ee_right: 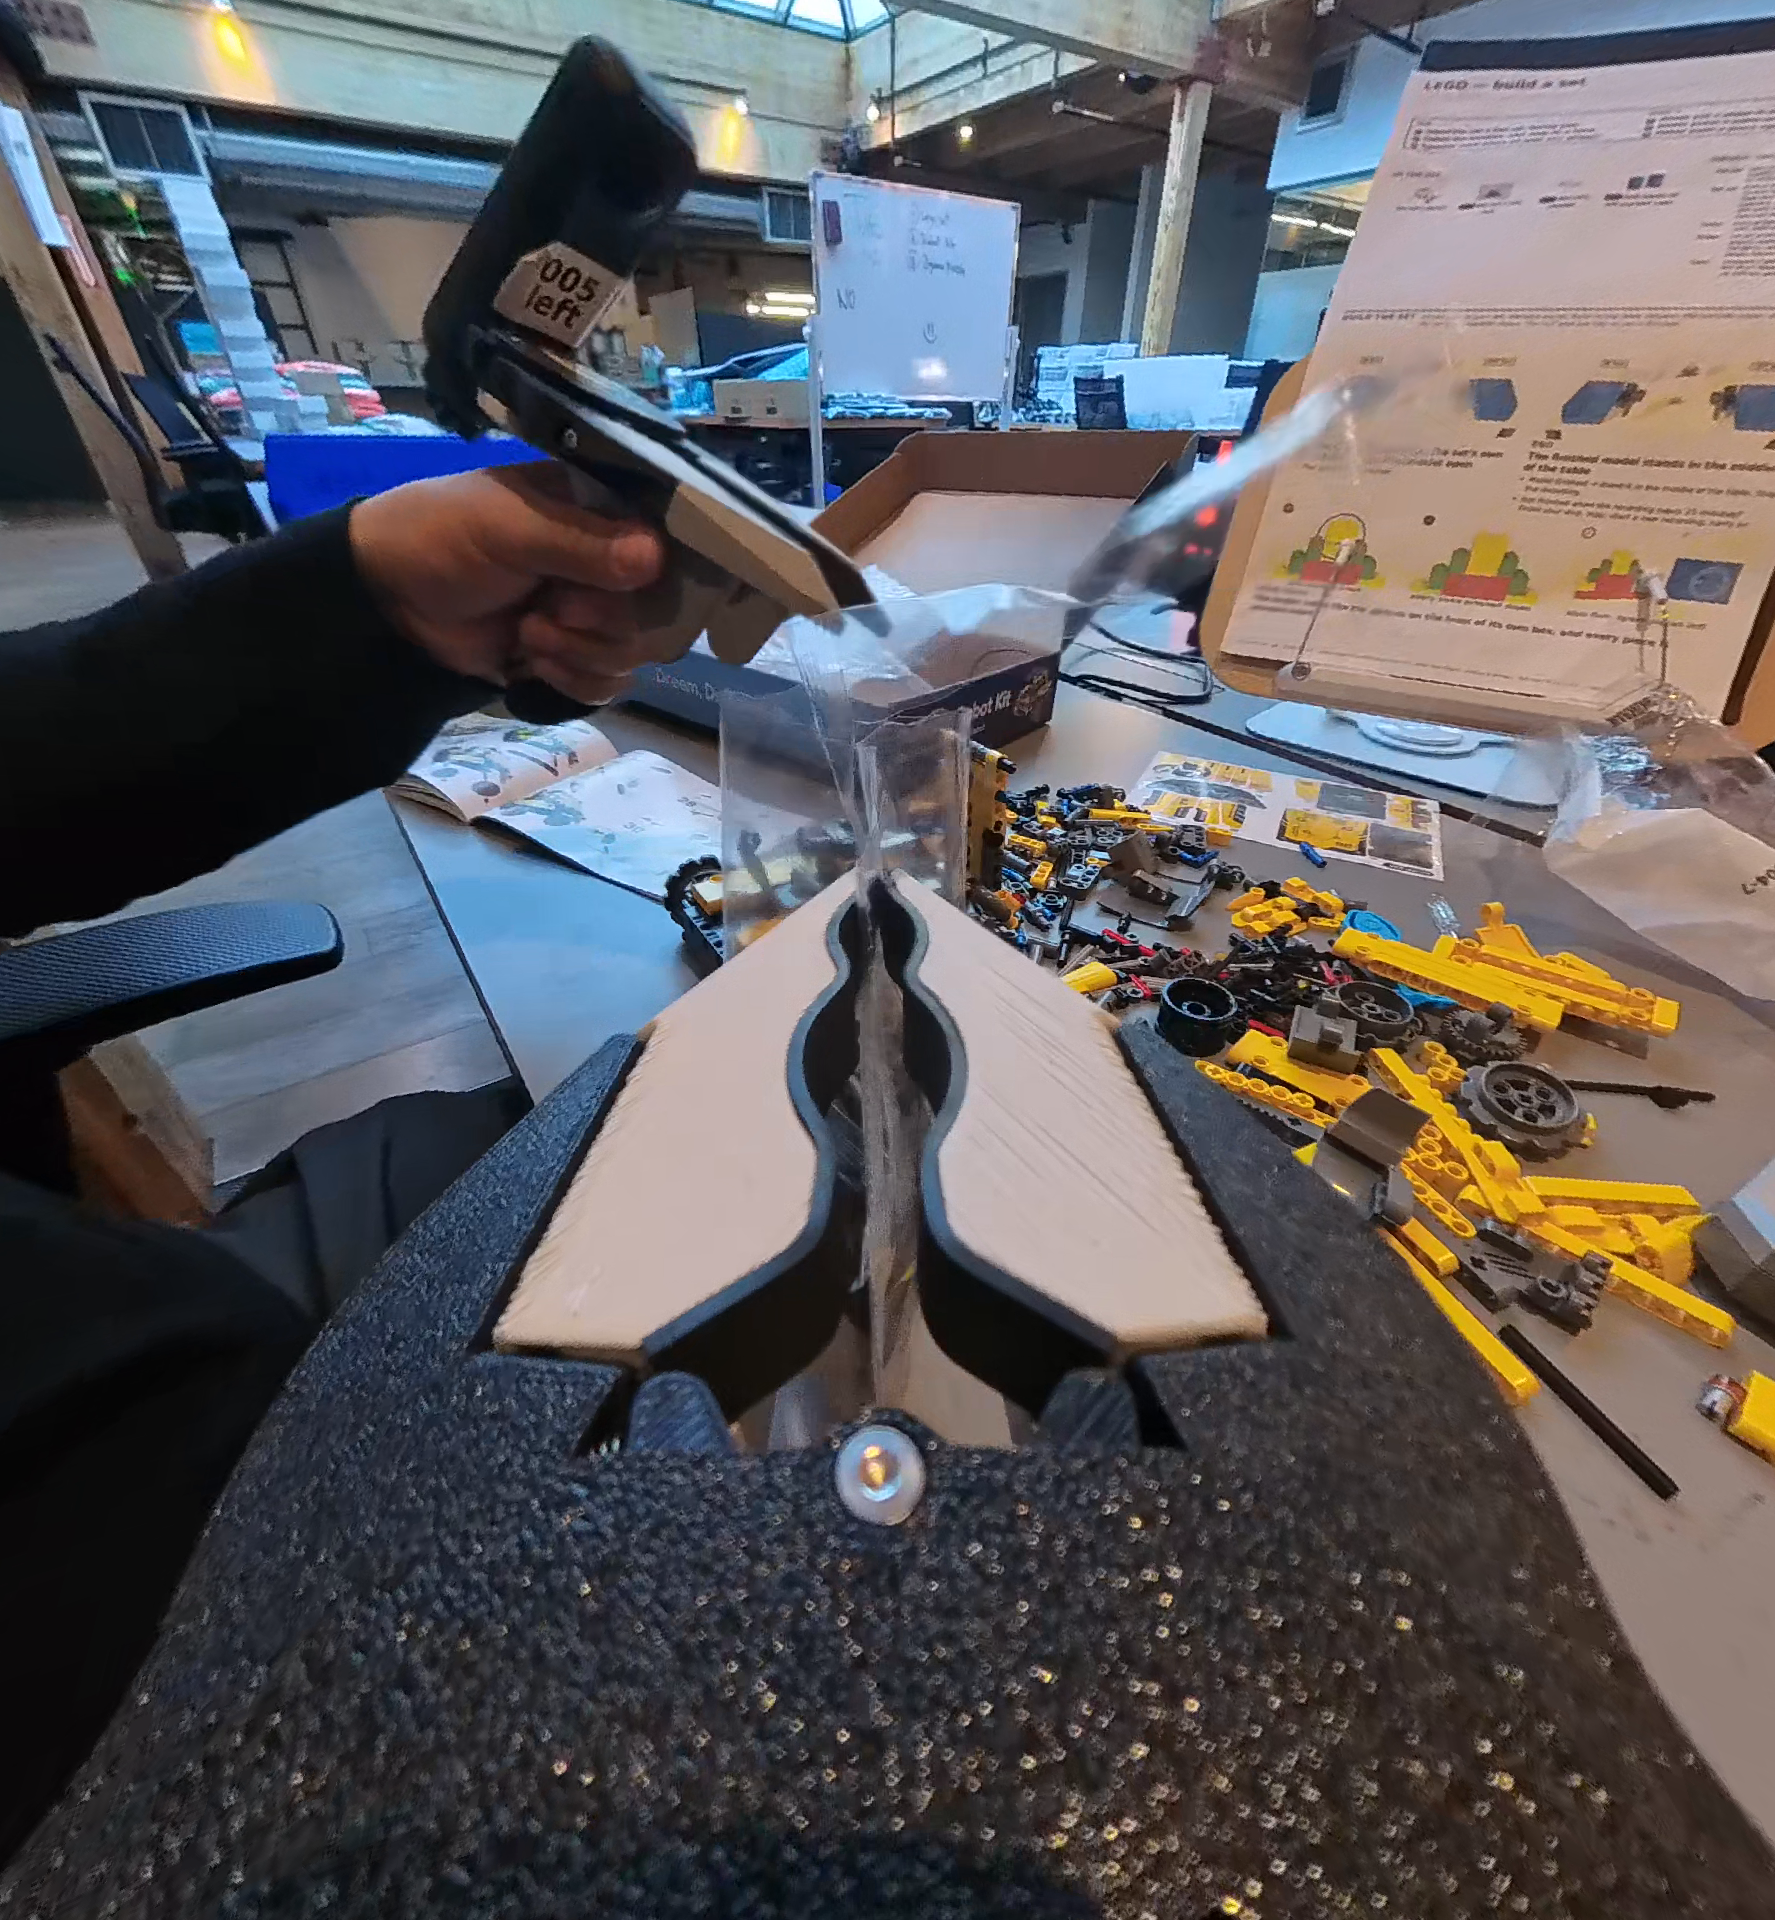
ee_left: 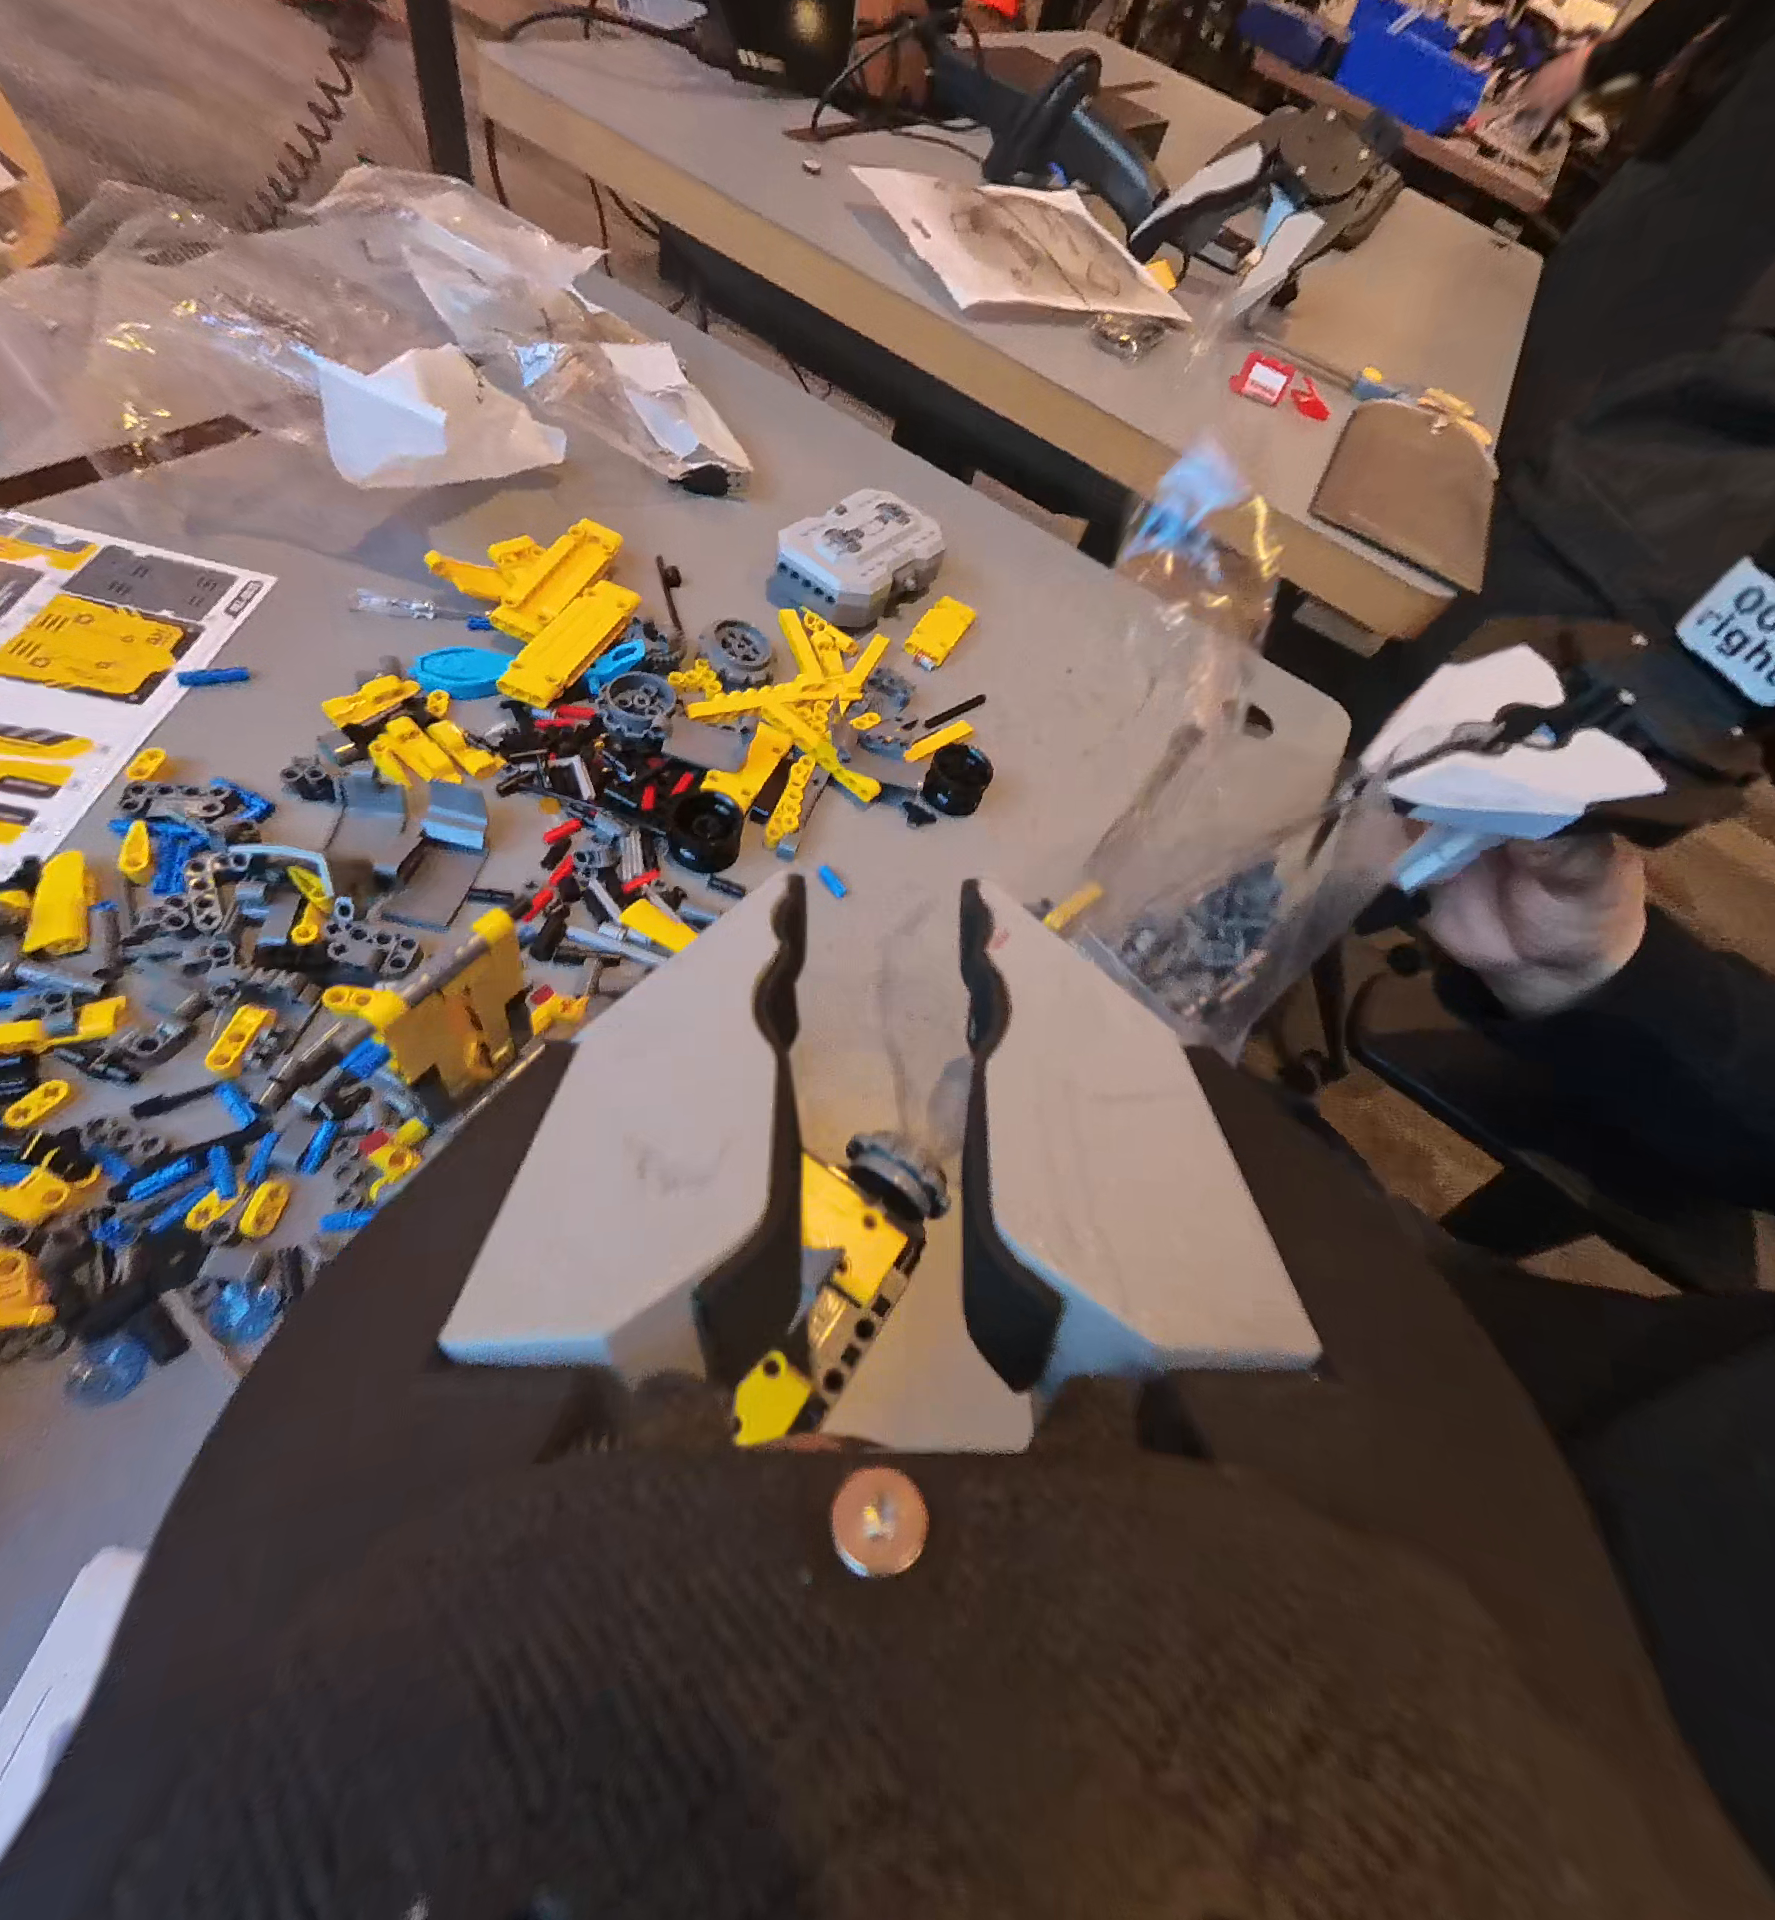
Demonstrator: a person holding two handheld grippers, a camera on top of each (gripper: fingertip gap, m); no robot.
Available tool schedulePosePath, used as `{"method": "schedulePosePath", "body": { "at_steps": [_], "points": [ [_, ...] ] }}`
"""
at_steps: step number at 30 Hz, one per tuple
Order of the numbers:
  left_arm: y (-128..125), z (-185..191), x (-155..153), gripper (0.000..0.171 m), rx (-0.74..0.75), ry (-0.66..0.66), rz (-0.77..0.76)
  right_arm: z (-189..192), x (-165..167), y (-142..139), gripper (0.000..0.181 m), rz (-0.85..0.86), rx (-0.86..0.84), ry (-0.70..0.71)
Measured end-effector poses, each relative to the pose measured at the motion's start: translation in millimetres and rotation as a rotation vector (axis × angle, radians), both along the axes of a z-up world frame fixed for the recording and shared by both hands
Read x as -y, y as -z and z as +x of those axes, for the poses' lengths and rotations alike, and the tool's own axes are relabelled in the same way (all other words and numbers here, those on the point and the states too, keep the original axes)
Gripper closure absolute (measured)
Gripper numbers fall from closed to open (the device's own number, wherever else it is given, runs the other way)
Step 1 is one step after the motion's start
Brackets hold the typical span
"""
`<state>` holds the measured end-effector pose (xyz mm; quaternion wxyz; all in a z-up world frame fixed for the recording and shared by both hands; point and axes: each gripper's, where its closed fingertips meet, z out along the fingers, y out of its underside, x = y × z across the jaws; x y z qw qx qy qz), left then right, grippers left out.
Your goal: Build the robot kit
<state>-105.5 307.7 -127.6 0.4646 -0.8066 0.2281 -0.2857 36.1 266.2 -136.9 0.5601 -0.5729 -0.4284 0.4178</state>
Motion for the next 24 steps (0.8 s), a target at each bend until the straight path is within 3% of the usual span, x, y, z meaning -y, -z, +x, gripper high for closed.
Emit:
{"method": "schedulePosePath", "body": {
  "at_steps": [7, 10, 13, 17, 24],
  "points": [
    [7, 32, 53, 0.134, -0.170, 0.185, 0.110, -8, 6, -3, 0.181, 0.016, 0.002, -0.062],
    [1, 51, 64, 0.127, -0.304, 0.237, 0.244, -10, 7, -2, 0.181, 0.019, 0.002, -0.079],
    [4, 58, 65, 0.119, -0.393, 0.239, 0.258, -8, 3, 0, 0.181, 0.004, -0.007, -0.071],
    [17, 55, 62, 0.109, -0.375, 0.223, 0.202, -6, 0, 1, 0.181, -0.022, -0.032, -0.074],
    [26, 51, 50, 0.115, -0.252, 0.172, 0.229, -8, 2, 1, 0.181, -0.008, -0.037, -0.100]
  ]
}}
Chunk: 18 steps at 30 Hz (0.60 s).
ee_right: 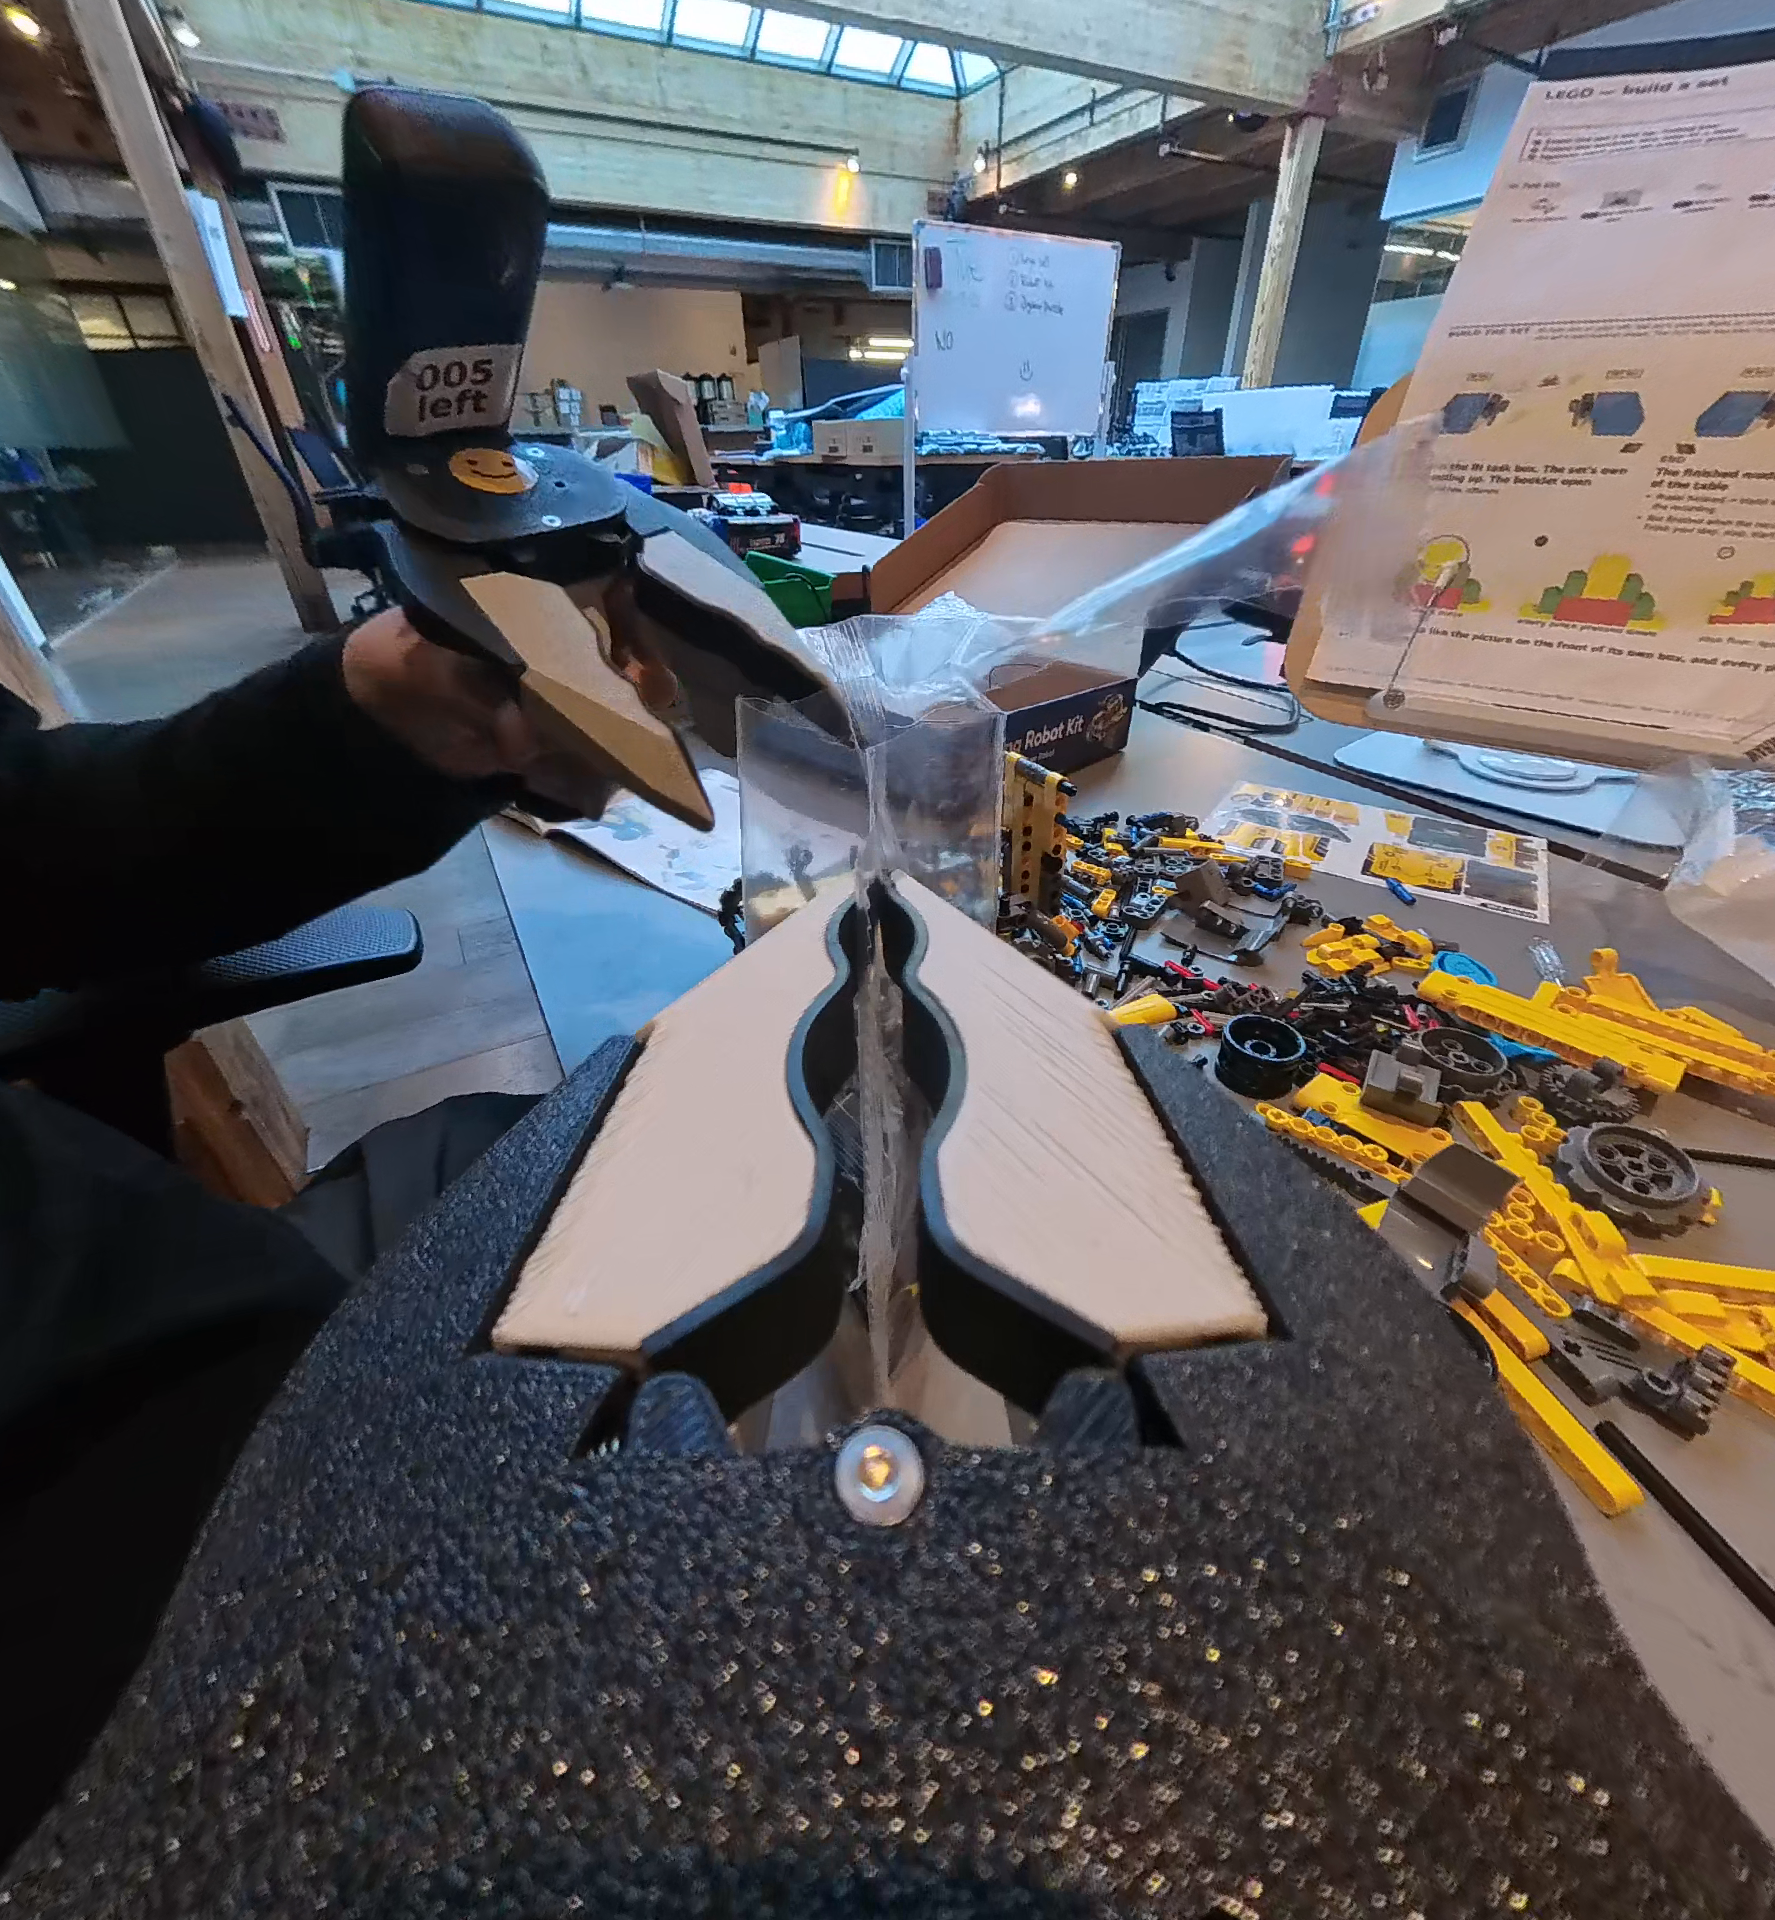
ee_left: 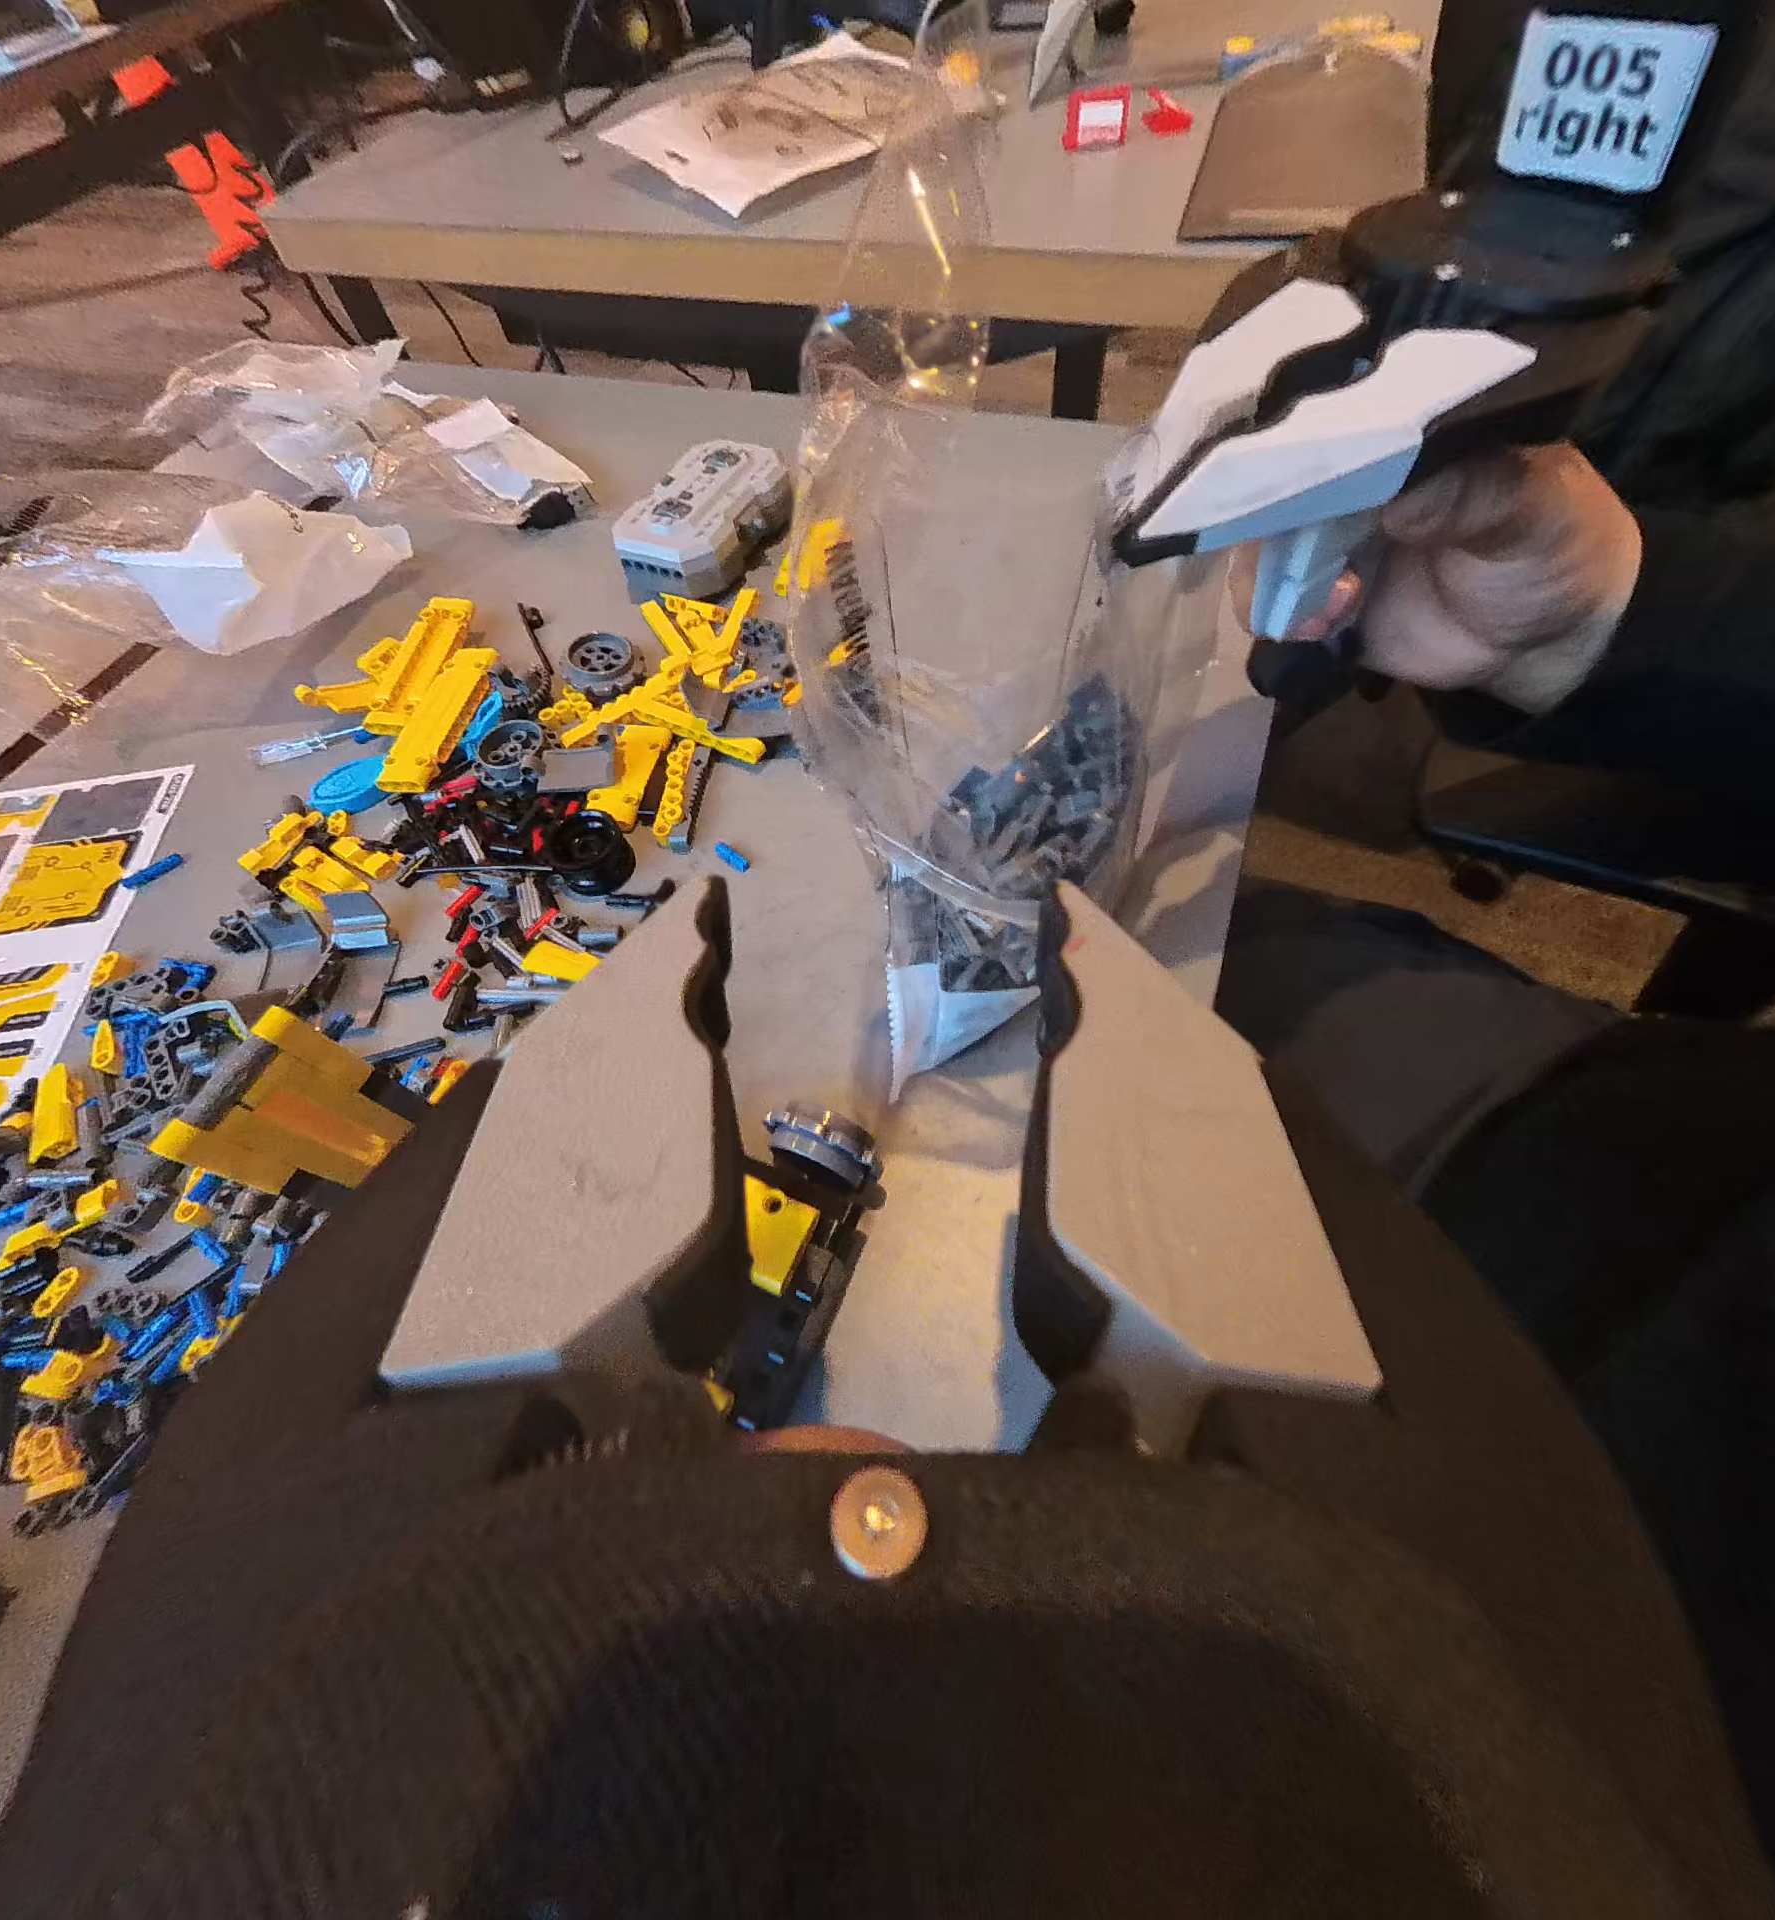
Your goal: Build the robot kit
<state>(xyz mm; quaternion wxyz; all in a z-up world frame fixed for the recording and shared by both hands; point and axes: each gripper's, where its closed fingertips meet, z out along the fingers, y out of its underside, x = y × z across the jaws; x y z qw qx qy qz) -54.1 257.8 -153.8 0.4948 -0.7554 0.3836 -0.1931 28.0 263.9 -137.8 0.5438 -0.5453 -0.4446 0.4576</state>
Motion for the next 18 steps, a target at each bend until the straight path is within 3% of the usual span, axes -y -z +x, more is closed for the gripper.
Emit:
{"method": "schedulePosePath", "body": {
  "at_steps": [4, 9, 12, 15, 18],
  "points": [
    [0, -2, 0, 0.115, 0.005, -0.011, -0.033, 0, -5, -2, 0.181, -0.021, -0.024, 0.018],
    [14, -51, -8, 0.112, -0.079, -0.193, -0.084, 13, -14, -26, 0.181, -0.083, -0.141, 0.043],
    [30, -89, -9, 0.096, -0.115, -0.300, -0.183, 29, -16, -50, 0.181, -0.107, -0.221, 0.047],
    [41, -123, -16, 0.087, -0.172, -0.416, -0.183, 41, -19, -66, 0.181, -0.092, -0.235, 0.073],
    [52, -119, -19, 0.074, -0.074, -0.404, -0.268, 45, -22, -79, 0.181, -0.074, -0.237, 0.085]
  ]
}}
